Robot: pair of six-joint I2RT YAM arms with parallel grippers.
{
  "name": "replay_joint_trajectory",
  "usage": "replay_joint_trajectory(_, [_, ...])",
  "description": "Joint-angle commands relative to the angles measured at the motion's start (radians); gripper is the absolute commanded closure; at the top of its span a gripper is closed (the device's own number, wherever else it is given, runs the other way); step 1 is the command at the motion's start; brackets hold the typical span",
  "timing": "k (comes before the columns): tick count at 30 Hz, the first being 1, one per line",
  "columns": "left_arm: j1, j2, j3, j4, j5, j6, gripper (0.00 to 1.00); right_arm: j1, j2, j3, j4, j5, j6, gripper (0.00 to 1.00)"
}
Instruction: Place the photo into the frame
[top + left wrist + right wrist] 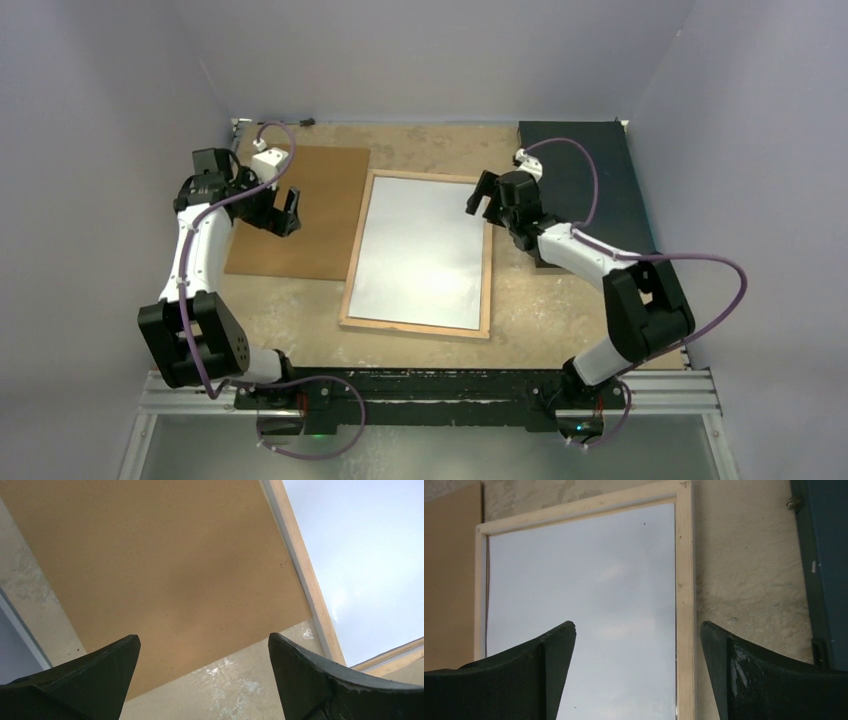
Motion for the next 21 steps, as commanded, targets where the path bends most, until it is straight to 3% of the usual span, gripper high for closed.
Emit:
replay_joint_trajectory(1, [0.005, 0.014, 0.071, 0.008, -0.054, 0.006, 0.00, 0.000, -0.082, 0.056, -0.060, 0.066, -0.045, 0.07])
replay_joint_trajectory(4, [0.012, 0.019, 0.099, 0.036, -0.089, -0.021, 0.00, 0.018, -0.113, 0.081, -0.050, 0.001, -0.066, 0.08])
replay_joint_trajectory(5, [0.012, 0.032, 0.117, 0.037, -0.113, -0.033, 0.00, 0.050, -0.123, 0.104, -0.049, 0.002, -0.073, 0.03])
replay_joint_trajectory(9, [0.031, 0.139, 0.204, 0.029, -0.182, -0.039, 0.00, 0.301, -0.049, 0.324, -0.076, 0.072, -0.130, 0.01])
replay_joint_trajectory(11, [0.051, 0.194, 0.248, 0.009, -0.185, -0.046, 0.04, 0.338, 0.036, 0.439, -0.094, -0.040, -0.080, 0.01])
replay_joint_trajectory(14, [0.099, 0.251, 0.295, -0.013, -0.160, -0.052, 0.11, 0.352, 0.147, 0.527, 0.007, -0.295, -0.028, 0.01])
replay_joint_trajectory(16, [0.142, 0.271, 0.307, -0.014, -0.150, -0.058, 0.13, 0.412, 0.197, 0.575, 0.014, -0.230, -0.053, 0.01])
replay_joint_trajectory(21, [0.214, 0.296, 0.310, 0.000, -0.162, -0.052, 0.13, 0.546, 0.490, 0.939, -0.279, 0.045, -0.180, 0.01])
